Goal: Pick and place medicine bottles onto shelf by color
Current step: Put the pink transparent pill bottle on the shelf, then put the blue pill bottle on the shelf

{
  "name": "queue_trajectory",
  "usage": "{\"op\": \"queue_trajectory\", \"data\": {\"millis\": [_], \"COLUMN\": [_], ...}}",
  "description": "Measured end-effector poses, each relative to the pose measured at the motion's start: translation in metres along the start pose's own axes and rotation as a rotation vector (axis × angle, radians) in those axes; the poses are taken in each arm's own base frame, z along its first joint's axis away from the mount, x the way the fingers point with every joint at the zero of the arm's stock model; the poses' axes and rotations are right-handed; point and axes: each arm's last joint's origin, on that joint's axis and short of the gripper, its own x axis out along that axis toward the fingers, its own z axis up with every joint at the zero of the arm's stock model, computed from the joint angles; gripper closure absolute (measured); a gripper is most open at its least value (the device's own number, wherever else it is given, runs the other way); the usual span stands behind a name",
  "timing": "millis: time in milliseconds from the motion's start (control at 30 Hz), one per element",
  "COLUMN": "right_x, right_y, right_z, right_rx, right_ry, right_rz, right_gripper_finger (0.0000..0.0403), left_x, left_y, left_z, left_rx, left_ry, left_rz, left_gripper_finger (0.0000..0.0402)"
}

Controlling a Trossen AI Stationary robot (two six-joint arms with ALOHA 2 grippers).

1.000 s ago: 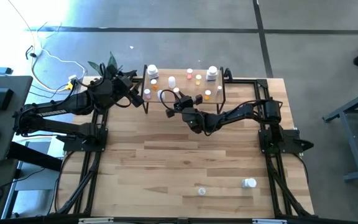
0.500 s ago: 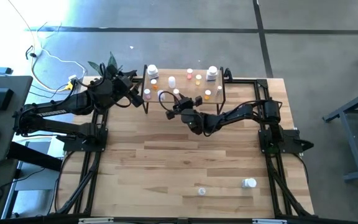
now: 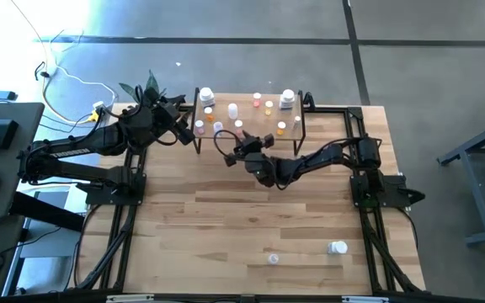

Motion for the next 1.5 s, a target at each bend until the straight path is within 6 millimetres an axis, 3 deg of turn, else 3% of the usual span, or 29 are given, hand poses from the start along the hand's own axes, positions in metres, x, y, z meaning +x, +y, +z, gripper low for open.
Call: {"op": "queue_trajectory", "data": {"millis": [167, 367, 533, 767, 1133, 1500], "right_x": [-0.011, -0.038, -0.057, -0.086, -0.119, -0.148], "right_y": [0.006, 0.012, 0.006, -0.023, -0.073, -0.118], "right_z": [0.001, 0.017, 0.025, 0.052, 0.091, 0.102], "right_rx": [-0.010, 0.035, 0.067, 0.136, 0.152, 0.037], "right_ry": [-0.001, 0.004, 0.120, 0.275, 0.603, 1.009], "right_rz": [0.012, 0.071, 0.147, 0.147, 0.328, 0.472], "right_gripper_finger": [0.0269, 0.0269, 0.0269, 0.0269, 0.0269, 0.0269], "left_x": [0.000, 0.000, 0.000, -0.001, -0.001, -0.001], "left_y": [0.000, 0.000, -0.004, -0.010, -0.010, -0.007], "left_z": [0.000, -0.001, -0.006, -0.014, -0.017, -0.018], "left_rx": [0.000, 0.006, 0.004, -0.043, -0.032, -0.030], "left_ry": [0.000, 0.007, 0.033, 0.090, 0.125, 0.152], "left_rz": [0.000, -0.003, -0.074, -0.201, -0.179, -0.063], "left_gripper_finger": [0.0222, 0.0222, 0.0222, 0.0222, 0.0222, 0.0222]}}
